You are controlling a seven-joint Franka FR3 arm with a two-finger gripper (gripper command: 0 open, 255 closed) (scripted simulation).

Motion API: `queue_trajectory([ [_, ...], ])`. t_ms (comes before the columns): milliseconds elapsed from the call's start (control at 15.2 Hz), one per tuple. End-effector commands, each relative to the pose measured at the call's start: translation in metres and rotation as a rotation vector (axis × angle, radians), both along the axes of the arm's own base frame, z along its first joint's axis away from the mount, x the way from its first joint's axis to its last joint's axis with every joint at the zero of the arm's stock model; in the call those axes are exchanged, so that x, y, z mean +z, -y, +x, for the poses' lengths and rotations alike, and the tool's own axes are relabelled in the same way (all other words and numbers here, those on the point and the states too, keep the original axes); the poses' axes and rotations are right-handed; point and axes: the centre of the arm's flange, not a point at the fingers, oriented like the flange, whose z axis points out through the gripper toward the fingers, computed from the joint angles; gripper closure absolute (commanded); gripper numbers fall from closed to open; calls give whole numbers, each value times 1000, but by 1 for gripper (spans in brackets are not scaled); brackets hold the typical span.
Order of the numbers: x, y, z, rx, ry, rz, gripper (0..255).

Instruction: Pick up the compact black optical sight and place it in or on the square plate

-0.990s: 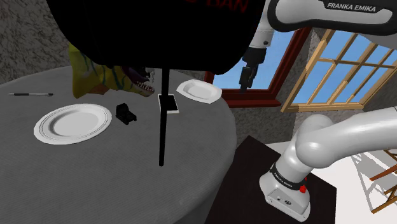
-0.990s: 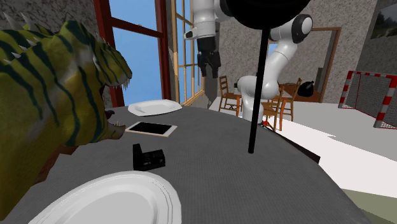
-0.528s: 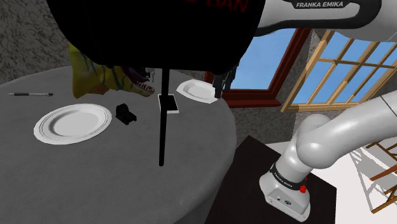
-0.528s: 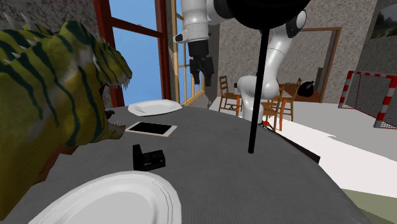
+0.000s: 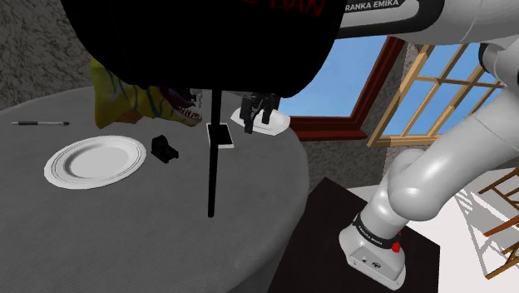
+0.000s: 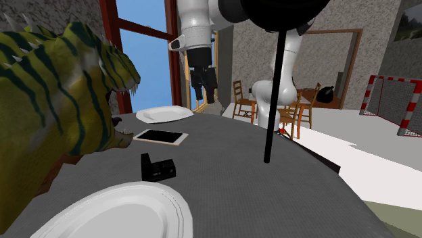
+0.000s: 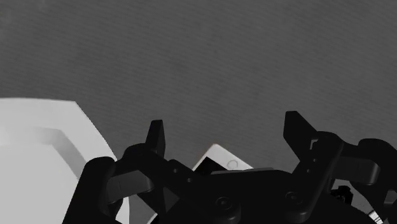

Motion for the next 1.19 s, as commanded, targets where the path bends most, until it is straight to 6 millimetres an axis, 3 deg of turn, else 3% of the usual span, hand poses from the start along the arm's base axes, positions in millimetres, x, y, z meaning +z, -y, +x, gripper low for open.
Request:
queue_trajectory([
  [0,-4,-21,18,-6,5,9,0],
  [1122,-40,-176,159,-46,41,72,0],
])
